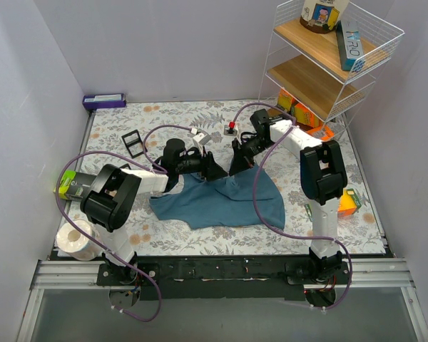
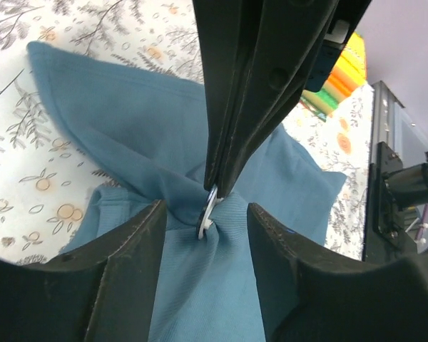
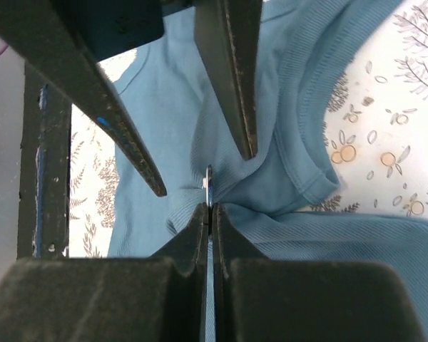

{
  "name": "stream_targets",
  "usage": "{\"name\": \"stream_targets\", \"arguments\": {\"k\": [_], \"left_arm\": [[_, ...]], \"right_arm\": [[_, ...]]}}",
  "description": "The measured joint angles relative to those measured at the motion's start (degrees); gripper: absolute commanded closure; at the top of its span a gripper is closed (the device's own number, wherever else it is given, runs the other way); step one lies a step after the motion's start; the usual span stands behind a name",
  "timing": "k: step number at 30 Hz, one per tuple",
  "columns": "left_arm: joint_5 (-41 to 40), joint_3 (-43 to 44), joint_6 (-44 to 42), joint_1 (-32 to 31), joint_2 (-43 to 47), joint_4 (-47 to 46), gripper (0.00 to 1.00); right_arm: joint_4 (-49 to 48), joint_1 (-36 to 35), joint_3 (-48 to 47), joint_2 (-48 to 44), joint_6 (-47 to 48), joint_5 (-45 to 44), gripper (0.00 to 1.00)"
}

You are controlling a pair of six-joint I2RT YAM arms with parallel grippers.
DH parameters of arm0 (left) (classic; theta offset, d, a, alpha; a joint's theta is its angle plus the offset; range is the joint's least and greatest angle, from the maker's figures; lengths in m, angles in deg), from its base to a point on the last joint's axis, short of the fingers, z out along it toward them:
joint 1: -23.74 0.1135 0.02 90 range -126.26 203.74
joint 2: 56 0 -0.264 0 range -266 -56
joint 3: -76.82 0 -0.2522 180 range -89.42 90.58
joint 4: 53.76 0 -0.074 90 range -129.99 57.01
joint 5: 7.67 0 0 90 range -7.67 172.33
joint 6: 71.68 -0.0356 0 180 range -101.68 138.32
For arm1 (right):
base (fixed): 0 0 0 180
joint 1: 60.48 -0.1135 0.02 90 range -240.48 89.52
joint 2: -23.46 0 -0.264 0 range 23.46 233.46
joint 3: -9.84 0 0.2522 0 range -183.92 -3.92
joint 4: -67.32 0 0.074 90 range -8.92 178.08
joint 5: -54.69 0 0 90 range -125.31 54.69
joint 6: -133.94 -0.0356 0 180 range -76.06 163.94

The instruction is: Remove the brooch from the garment

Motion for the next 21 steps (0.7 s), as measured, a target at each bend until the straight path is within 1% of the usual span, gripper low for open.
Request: {"name": "stream_targets", "arguments": {"k": [1, 3, 5, 10, 15, 16, 19, 20, 21], "left_arm": [[-0.8, 0.0, -0.3, 0.0, 0.0, 0.7, 0.43], [-2.7, 0.0, -1.1, 0.0, 0.0, 2.2, 0.41], [-4.4, 0.0, -2.2, -0.1, 0.0, 3.8, 0.41], [-5.4, 0.4, -4.6, -0.9, 0.0, 6.2, 0.41], [-6.3, 1.7, -6.9, -2.9, -0.2, 8.2, 0.42], [-6.8, 1.9, -7.1, -3.1, -0.2, 8.4, 0.43], [-7.5, 3.0, -7.0, -3.4, -1.4, 8.9, 0.54], [-7.8, 3.5, -6.9, -3.4, -1.9, 9.3, 0.63], [-8.4, 4.0, -6.9, -3.4, -2.4, 9.9, 0.66]], "right_arm": [[-1.7, 0.0, 0.5, 0.0, -1.9, -0.7, 0.99], [-4.3, 0.0, 1.2, 0.0, -6.4, -1.9, 0.99], [-6.9, 0.0, 1.7, 0.0, -10.9, -2.6, 0.99], [-11.8, 0.0, 2.6, -0.5, -19.4, -4.4, 0.99], [-14.7, 0.0, 2.6, -1.0, -23.8, -5.4, 0.99], [-14.9, 0.0, 2.7, -1.2, -24.7, -5.7, 0.99], [-16.0, 0.0, 3.7, -2.1, -26.6, -6.0, 0.99], [-16.5, 0.0, 4.0, -2.3, -27.1, -6.1, 0.99], [-16.8, 0.0, 4.2, -2.4, -27.4, -6.1, 0.99]]}}
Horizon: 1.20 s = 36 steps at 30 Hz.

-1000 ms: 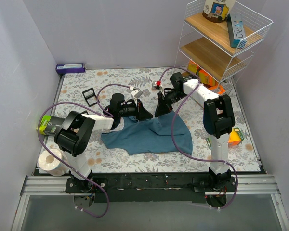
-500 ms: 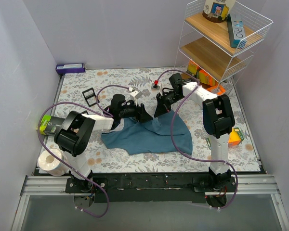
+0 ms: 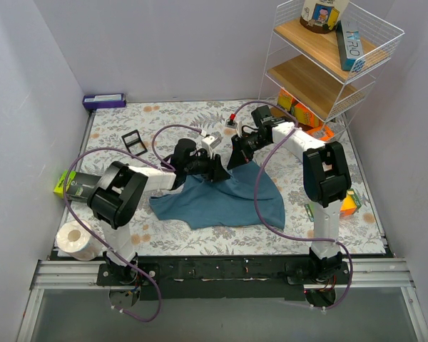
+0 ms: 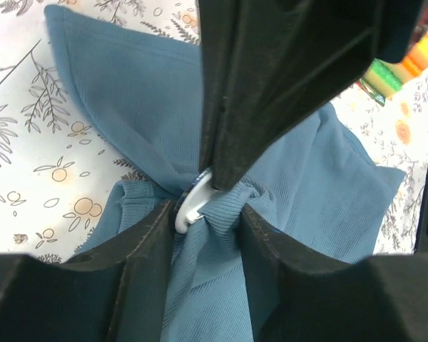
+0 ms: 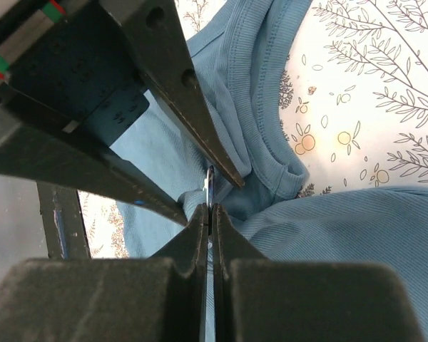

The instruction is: Remove the brooch from the garment

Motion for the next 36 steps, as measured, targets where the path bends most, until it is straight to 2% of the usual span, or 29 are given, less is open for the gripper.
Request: {"name": "stream_targets", "arguments": {"k": [2, 6, 15, 26, 32, 34, 35, 36], "left_arm": [[-1.2, 1.0, -0.4, -0.1, -0.9, 1.7, 0.74], [-3.0, 2.5, -2.0, -0.2, -1.4, 4.8, 0.81], [-4.1, 3.4, -6.9, -0.4, -0.9, 9.1, 0.84], [-7.7, 3.4, -16.1, -0.7, 0.9, 14.4, 0.56], [-7.0, 3.4, -17.4, -0.3, 0.9, 14.8, 0.47], [-5.7, 3.4, -15.6, -0.1, 1.0, 14.1, 0.41], [-5.2, 3.4, -14.9, 0.0, 1.0, 13.7, 0.28], [-4.4, 3.4, -13.6, 0.2, 1.0, 13.1, 0.20]], "right_arm": [[-0.4, 0.0, 0.3, -0.2, -0.3, -0.2, 0.99], [-0.6, 0.0, 0.4, -0.3, 0.3, -1.2, 0.99], [-0.3, -0.4, 0.7, -0.5, 3.7, -1.8, 0.99], [1.6, -0.6, 0.7, -1.1, 7.5, -3.0, 0.99], [3.3, -0.5, 0.7, -1.8, 8.3, -4.5, 0.99], [3.8, -0.5, 0.7, -2.1, 8.1, -5.0, 0.99], [4.0, -0.5, 0.7, -2.3, 8.0, -5.2, 0.99], [4.2, -0.5, 0.7, -2.5, 7.6, -5.5, 0.99]]}}
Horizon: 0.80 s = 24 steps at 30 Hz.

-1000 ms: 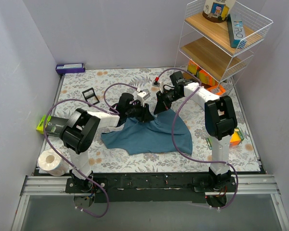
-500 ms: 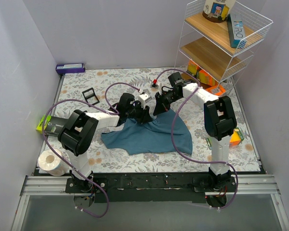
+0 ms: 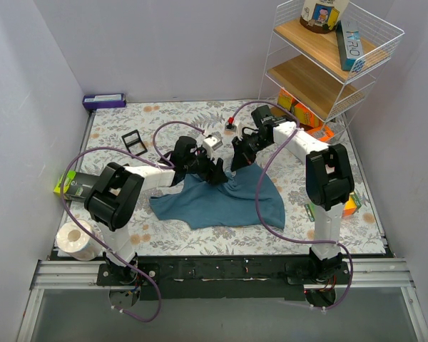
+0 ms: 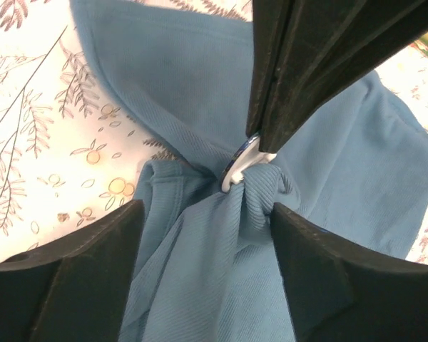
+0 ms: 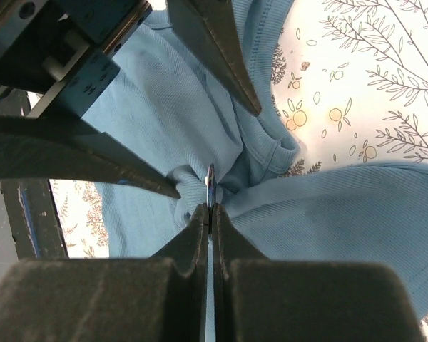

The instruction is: Remove the brooch from the garment

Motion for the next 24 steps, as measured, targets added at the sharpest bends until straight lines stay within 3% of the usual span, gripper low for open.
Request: {"name": "stream_targets", "arguments": {"k": [1, 13, 18, 24], "left_arm": [[0.7, 0.0, 0.9, 0.0, 0.0, -0.6, 0.02], [5.0, 2.8, 13.0, 0.3, -2.1, -6.8, 0.02], [6.3, 4.9, 13.1, 0.1, -4.3, -6.9, 0.11], [4.5, 5.0, 10.5, 0.0, -4.3, -5.0, 0.14]], "right_arm": [[0.1, 0.0, 0.0, -0.3, -0.3, -0.3, 0.99], [0.2, 0.2, 0.4, -1.7, -2.8, -0.9, 0.99], [0.1, 0.2, 0.6, -1.7, -3.7, -0.9, 0.99], [0.0, 0.2, 0.6, -1.7, -3.7, -1.2, 0.99]]}}
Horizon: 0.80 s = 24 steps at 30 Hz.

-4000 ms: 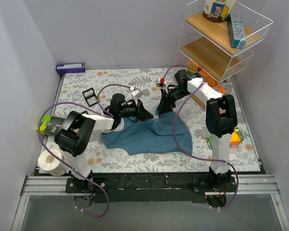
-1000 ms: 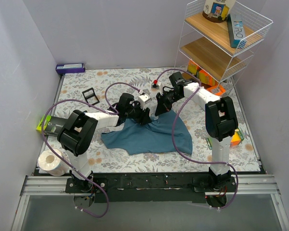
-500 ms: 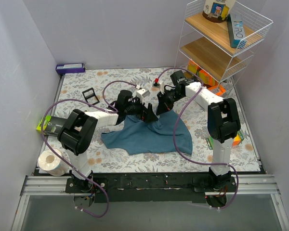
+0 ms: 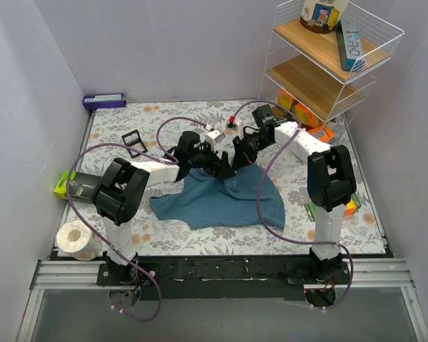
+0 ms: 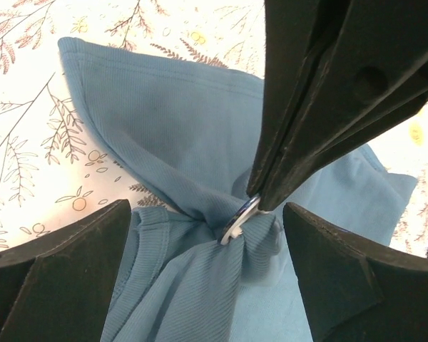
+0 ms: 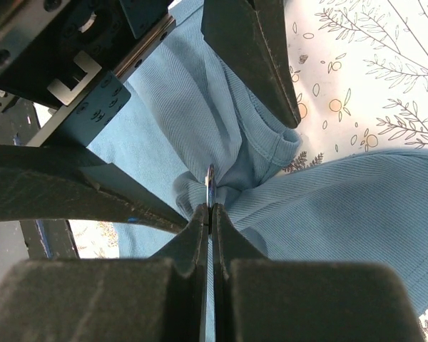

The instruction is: Remove the brooch from the garment

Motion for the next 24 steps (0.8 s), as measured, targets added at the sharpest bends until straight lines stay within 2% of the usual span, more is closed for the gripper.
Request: {"name": "stream_targets", "arguments": {"k": [11, 24], "left_arm": [[-4.6, 0.0, -6.7, 0.1, 0.2, 4.7, 0.25], [-1.6, 0.2, -6.5, 0.9, 0.5, 5.2, 0.25]], "right_arm": [[-0.3, 0.0, 0.0, 0.0, 0.1, -0.7, 0.99], [-1.5, 0.0, 1.7, -0.7, 0.1, -0.7, 0.99]]}}
